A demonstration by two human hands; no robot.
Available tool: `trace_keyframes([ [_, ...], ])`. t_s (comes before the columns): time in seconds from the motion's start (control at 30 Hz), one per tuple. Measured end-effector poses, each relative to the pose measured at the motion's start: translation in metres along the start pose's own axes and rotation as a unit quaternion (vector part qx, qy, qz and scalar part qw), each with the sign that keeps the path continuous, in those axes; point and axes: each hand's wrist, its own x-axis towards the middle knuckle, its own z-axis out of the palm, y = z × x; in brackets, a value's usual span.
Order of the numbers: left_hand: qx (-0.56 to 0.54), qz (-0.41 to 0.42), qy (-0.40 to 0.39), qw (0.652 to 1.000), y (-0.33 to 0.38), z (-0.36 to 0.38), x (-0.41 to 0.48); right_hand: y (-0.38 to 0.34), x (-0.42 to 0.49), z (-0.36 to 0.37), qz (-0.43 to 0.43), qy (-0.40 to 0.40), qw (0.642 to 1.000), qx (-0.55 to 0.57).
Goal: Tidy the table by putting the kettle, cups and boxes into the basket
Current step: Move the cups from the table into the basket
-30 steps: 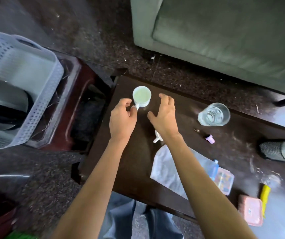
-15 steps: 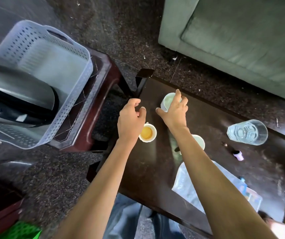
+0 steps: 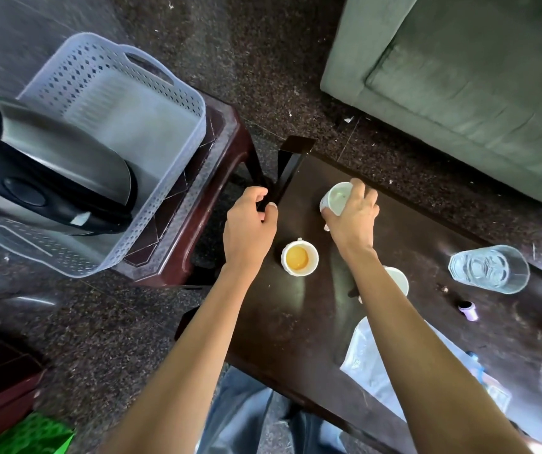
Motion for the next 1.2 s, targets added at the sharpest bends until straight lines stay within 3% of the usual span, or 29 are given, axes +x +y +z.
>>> trace_keyframes([
  [0.37,-0.042,0.023,0.104,0.993,-0.002,-0.046,0.018,-0.094,-0.006,-0.034,-0.139,0.067,0.987,0.032],
  [0.53,-0.127,0.02,0.206,0.97,0.003,-0.079,0.036,-0.172,-0.007,-0.05,-0.24,0.037,0.963,0.114],
  [0.7,-0.204,-0.02,0.301,0.931,0.006,-0.111,0.07,-0.257,0.01,-0.034,-0.35,-0.04,0.934,0.069],
  [0.83,-0.292,-0.123,0.312,0.896,-0.006,-0.124,0.104,-0.314,0.025,0.005,-0.439,-0.087,0.894,-0.032],
  [0.97,-0.325,-0.155,0.31,0.88,-0.011,-0.126,0.12,-0.345,0.038,0.042,-0.48,-0.095,0.864,-0.117],
  [1.2,-0.355,-0.169,0.31,0.865,-0.012,-0.125,0.132,-0.375,0.058,0.084,-0.454,-0.111,0.878,-0.103],
])
